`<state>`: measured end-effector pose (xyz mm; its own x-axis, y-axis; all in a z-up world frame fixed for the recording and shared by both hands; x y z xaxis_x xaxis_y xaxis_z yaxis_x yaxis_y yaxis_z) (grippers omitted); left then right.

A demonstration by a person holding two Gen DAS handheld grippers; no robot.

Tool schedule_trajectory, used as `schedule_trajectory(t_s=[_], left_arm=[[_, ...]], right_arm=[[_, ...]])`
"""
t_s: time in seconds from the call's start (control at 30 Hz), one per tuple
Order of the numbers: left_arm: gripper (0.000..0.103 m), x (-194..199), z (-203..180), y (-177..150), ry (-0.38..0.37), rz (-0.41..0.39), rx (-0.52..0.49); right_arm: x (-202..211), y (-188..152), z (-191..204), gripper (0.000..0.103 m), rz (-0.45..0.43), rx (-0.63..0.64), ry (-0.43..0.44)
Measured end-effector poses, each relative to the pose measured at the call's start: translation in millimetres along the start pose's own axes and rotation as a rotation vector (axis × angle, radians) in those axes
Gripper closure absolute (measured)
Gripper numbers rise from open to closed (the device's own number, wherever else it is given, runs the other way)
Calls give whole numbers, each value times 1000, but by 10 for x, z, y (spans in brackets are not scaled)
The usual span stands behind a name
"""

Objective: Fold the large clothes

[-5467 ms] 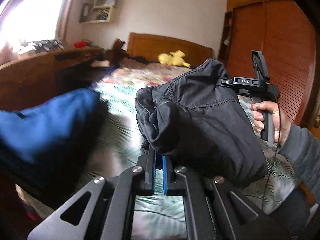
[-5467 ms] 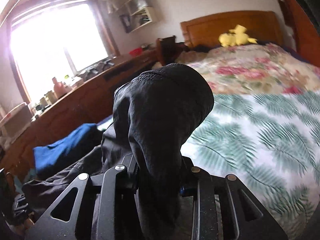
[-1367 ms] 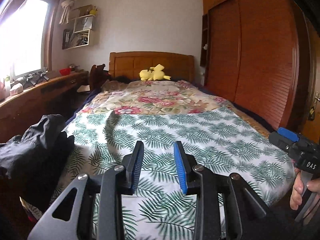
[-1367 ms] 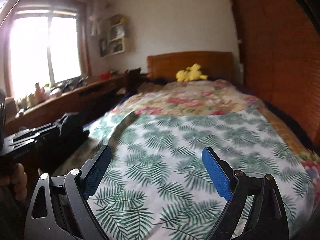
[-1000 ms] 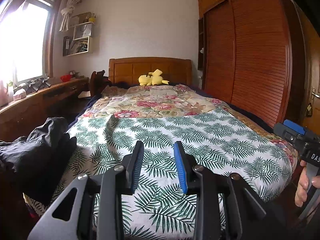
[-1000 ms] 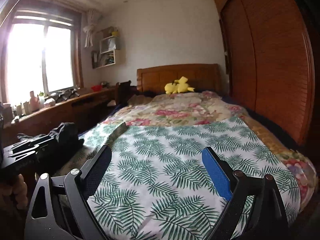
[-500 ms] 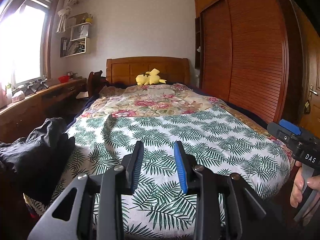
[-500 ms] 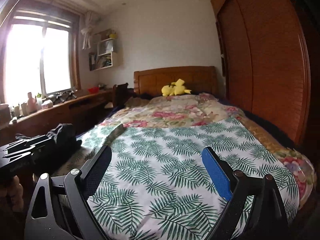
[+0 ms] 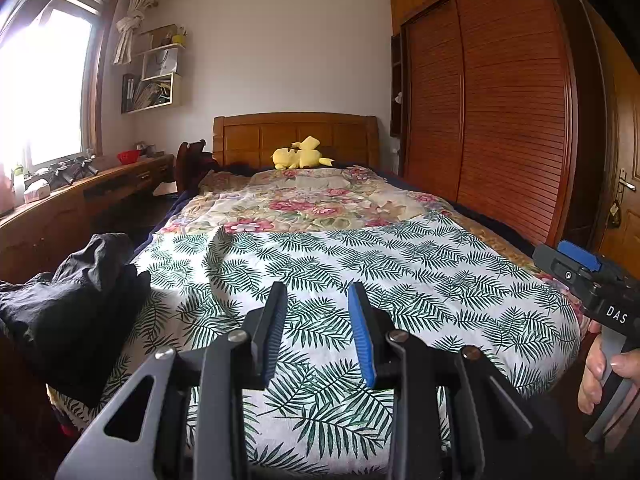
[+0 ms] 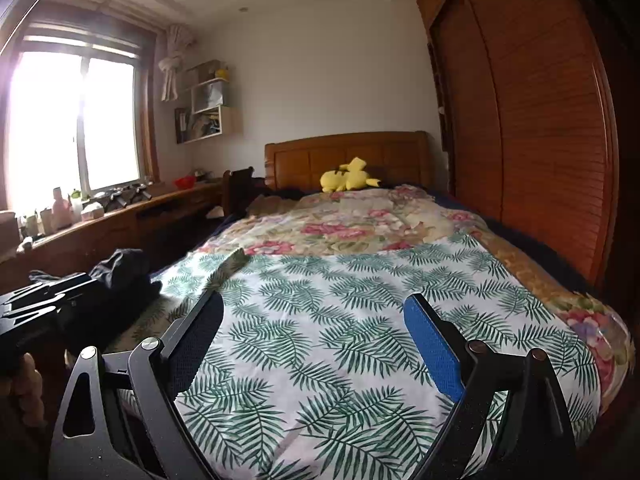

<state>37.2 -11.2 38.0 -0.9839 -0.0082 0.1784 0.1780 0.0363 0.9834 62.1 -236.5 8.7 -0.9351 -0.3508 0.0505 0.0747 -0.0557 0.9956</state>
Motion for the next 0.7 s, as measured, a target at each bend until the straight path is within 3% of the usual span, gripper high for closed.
schedule_trajectory(t_s=[0.7], left_arm=[[72,52,-22,-22,-5,-6,-1]], right_arm=[[-8,-20,-25,10,-5,-4,-9]])
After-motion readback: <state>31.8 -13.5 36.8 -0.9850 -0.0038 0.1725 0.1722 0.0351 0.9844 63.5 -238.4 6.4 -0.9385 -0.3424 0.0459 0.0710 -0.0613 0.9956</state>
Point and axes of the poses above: each gripper's, at about its wrist camera, not at the fingertips, and x roughly against the way its jaws point, z to its left, y to its top, the point moved 1 cm from there along -x, roughly the way its jaws point, and after that the axes turned 11 degrees about -z, right-handed, at the moved point
